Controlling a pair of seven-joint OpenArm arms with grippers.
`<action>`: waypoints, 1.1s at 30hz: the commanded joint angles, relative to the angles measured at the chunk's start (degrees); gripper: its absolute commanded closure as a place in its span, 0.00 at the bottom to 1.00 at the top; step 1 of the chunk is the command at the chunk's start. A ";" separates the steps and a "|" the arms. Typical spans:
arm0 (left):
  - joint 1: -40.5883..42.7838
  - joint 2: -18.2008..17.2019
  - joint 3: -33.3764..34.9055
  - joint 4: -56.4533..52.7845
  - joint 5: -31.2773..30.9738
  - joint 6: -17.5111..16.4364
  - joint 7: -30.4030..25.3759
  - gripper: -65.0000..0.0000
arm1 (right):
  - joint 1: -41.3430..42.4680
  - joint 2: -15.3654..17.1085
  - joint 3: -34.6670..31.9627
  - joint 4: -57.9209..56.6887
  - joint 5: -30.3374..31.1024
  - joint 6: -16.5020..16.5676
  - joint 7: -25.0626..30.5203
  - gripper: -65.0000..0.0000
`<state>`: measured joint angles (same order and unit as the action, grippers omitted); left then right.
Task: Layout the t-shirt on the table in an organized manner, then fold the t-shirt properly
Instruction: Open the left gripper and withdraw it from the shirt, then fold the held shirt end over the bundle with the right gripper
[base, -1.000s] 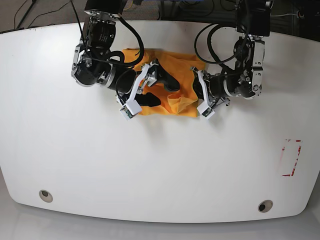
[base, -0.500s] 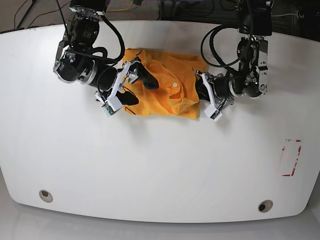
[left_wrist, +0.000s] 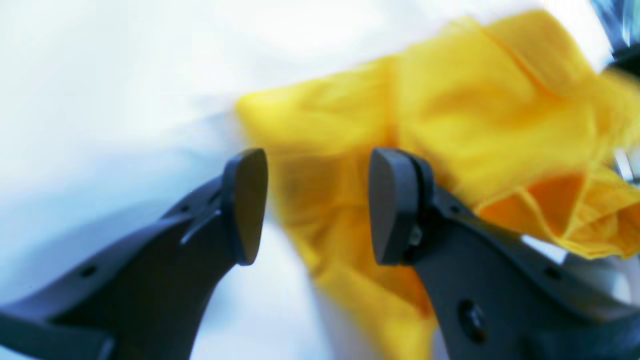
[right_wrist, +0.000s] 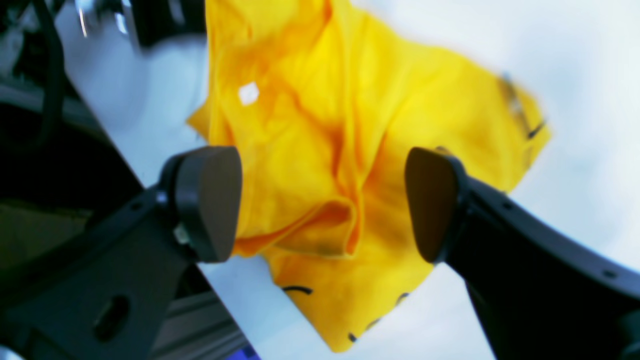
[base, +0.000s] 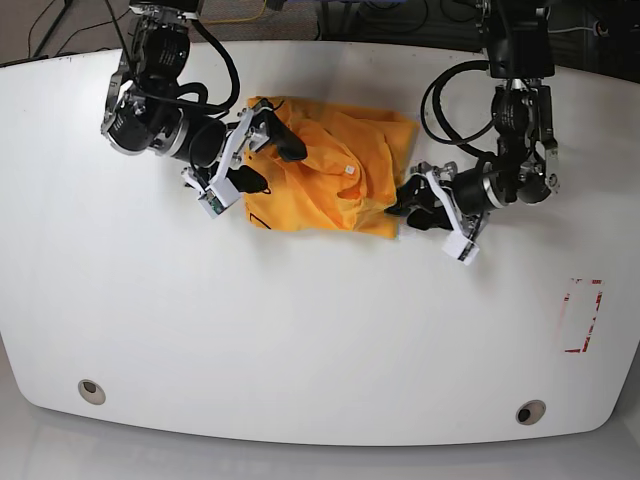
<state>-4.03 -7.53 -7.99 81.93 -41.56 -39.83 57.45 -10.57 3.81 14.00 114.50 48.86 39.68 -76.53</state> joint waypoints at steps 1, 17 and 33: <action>-2.17 -3.15 -1.46 0.75 -2.97 -0.17 -0.79 0.53 | -0.38 1.24 -1.47 2.12 1.47 0.32 1.24 0.25; -2.87 -15.81 -10.08 0.66 -8.15 -0.17 -0.62 0.53 | 7.36 3.97 -4.72 1.85 -1.52 0.32 4.49 0.25; 1.97 -18.18 -11.66 0.75 -8.15 -0.17 -0.62 0.53 | 17.03 -2.54 -19.41 -5.44 -13.83 0.32 5.19 0.24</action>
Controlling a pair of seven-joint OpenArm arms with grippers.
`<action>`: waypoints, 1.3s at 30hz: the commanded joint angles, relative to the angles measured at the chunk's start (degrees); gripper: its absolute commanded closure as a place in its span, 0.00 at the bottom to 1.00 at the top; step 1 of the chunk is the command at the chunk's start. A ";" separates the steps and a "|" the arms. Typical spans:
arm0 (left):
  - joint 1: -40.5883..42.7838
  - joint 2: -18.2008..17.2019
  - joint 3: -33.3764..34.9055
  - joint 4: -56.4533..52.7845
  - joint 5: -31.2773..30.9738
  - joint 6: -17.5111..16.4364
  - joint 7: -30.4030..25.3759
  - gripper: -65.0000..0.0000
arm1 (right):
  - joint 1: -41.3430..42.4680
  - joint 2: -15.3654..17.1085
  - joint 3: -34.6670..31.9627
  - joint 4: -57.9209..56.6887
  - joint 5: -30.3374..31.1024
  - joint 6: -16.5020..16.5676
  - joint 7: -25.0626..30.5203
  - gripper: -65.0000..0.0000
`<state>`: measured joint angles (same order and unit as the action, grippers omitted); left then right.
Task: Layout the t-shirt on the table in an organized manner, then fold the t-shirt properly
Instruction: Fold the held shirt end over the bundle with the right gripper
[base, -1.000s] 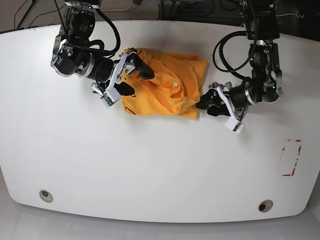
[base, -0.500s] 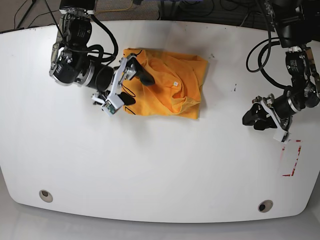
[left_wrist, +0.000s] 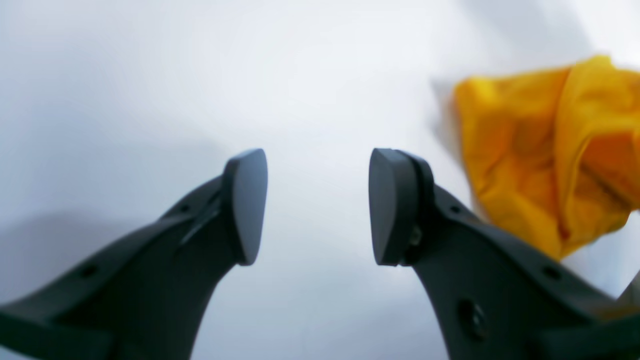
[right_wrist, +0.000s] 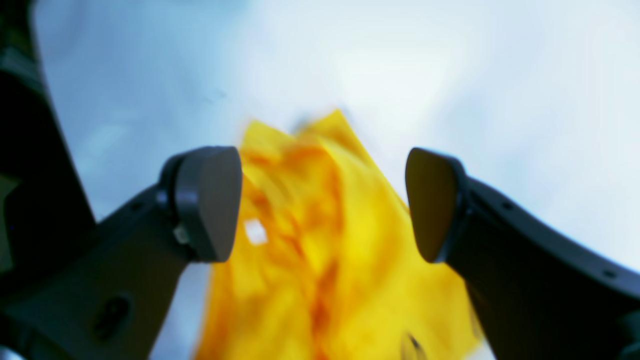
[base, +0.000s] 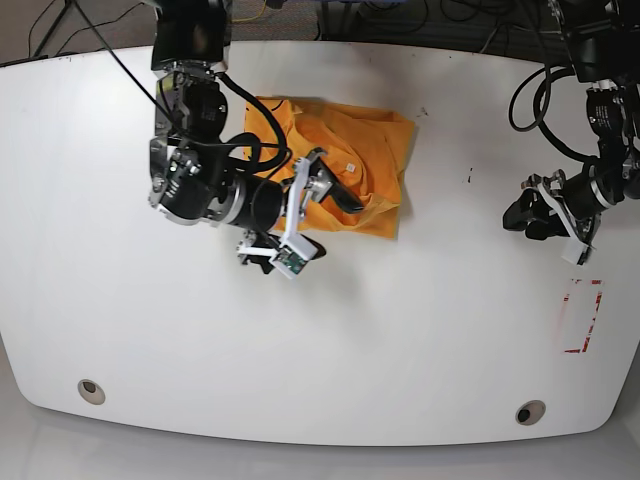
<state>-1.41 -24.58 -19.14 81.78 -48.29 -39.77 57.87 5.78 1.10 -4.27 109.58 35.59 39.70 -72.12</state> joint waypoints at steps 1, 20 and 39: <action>-0.39 -1.14 -0.51 0.90 -1.42 -0.23 -1.12 0.53 | 0.68 0.17 -2.63 -1.23 -1.00 0.30 1.39 0.24; 3.74 -0.78 -4.12 1.08 -1.69 -0.23 -1.21 0.53 | -1.43 1.23 -10.63 -5.27 -7.59 0.30 12.47 0.25; 5.32 -0.78 -4.12 1.08 -1.69 -0.23 -1.21 0.53 | -3.19 0.08 -11.24 -8.96 -17.18 0.30 24.60 0.85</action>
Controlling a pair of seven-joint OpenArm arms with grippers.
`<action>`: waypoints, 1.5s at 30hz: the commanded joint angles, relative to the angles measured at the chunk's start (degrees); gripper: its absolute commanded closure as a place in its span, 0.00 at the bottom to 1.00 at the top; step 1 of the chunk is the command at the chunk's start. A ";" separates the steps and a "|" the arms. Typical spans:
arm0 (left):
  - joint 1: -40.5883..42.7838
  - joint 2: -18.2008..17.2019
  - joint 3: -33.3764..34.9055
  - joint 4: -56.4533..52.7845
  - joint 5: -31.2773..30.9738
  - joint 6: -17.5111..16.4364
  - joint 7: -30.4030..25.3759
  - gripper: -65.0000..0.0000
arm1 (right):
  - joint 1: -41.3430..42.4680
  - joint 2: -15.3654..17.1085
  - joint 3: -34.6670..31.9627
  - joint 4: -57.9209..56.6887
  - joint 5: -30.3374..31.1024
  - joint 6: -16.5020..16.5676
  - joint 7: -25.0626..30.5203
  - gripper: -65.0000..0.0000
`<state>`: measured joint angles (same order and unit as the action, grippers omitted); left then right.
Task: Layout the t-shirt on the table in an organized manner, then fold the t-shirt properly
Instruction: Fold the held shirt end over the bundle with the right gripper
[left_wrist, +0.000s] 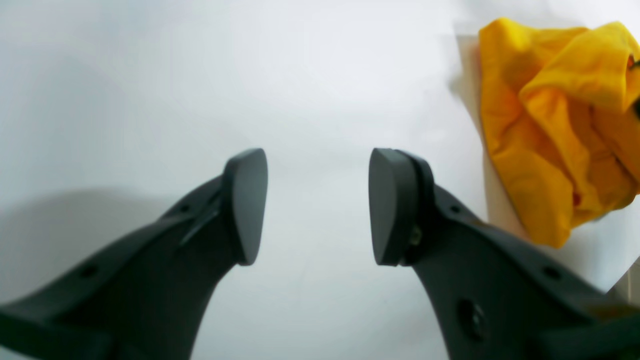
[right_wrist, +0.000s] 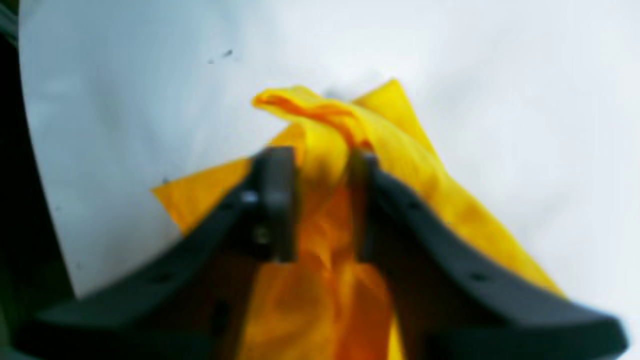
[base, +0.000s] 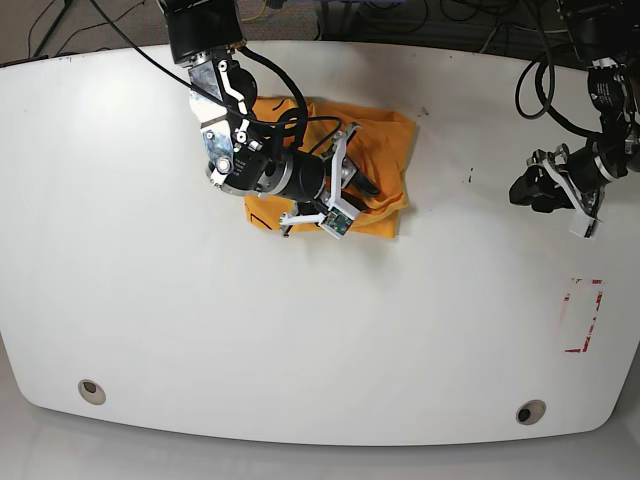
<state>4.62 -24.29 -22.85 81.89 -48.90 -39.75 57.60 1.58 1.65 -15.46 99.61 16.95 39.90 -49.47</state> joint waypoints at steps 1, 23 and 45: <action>-0.71 -1.07 -0.40 0.97 -1.07 -0.25 -0.94 0.53 | 1.27 -0.55 -0.05 0.91 1.47 0.10 1.96 0.86; -0.71 -1.07 -0.23 1.06 -1.07 -0.25 -0.86 0.53 | 8.04 -4.95 -0.14 -2.87 1.56 -6.80 5.03 0.71; -0.71 0.95 0.13 0.97 -0.72 -0.25 -0.94 0.53 | 4.26 3.67 -13.77 5.66 0.15 -12.69 3.63 0.00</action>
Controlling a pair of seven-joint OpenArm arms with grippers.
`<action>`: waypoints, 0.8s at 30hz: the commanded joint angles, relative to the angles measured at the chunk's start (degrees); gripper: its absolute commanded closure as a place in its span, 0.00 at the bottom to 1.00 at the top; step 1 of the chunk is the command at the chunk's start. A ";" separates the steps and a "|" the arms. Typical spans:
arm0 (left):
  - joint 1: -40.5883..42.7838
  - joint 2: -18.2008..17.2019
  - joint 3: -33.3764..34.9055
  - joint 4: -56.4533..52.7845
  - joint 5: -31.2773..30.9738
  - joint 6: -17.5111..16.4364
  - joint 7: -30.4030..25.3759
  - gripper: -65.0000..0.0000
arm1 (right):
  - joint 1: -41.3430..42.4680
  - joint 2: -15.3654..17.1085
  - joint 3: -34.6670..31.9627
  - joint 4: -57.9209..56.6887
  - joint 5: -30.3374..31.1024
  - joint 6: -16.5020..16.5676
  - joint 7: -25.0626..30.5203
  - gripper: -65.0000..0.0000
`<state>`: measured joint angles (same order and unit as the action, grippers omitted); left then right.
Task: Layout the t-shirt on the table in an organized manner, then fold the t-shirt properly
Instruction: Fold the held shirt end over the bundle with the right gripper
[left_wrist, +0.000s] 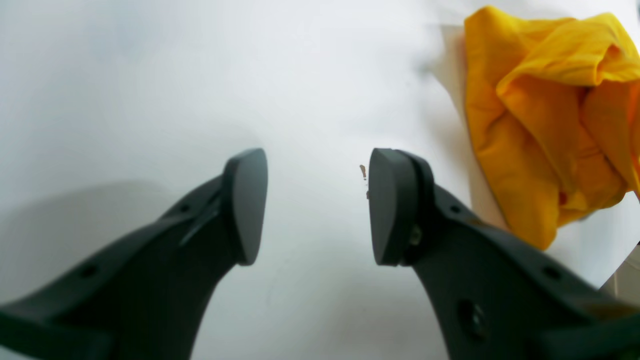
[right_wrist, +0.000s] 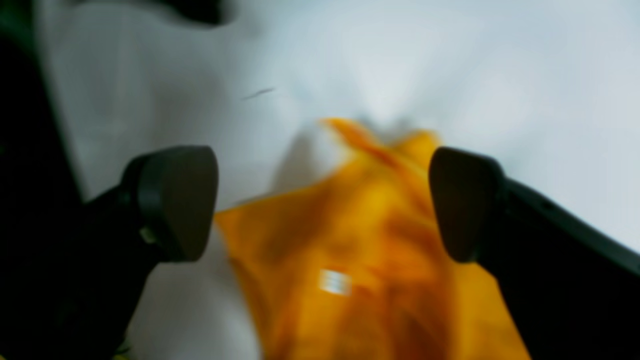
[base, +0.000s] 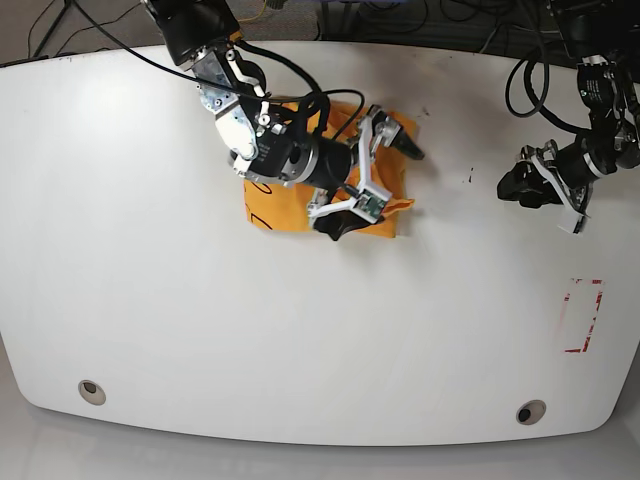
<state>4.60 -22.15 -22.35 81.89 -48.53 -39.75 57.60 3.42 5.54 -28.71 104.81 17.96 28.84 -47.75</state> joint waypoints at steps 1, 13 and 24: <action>-0.69 -1.19 -0.38 0.97 -1.09 -0.25 -0.94 0.53 | 2.69 -0.31 -1.22 0.11 -2.00 -2.51 1.90 0.00; -0.60 -1.19 -0.38 0.97 -1.09 -0.25 -0.94 0.53 | 4.36 -4.79 -4.13 -7.63 -19.49 -4.27 6.12 0.09; -0.60 -1.19 -0.38 0.97 -1.18 -0.25 -0.94 0.53 | 4.45 -4.53 -4.04 -11.23 -20.90 -4.27 11.04 0.56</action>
<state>4.69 -22.15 -22.35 81.91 -48.56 -39.75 57.58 6.68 1.74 -32.91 92.62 -3.42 24.62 -38.57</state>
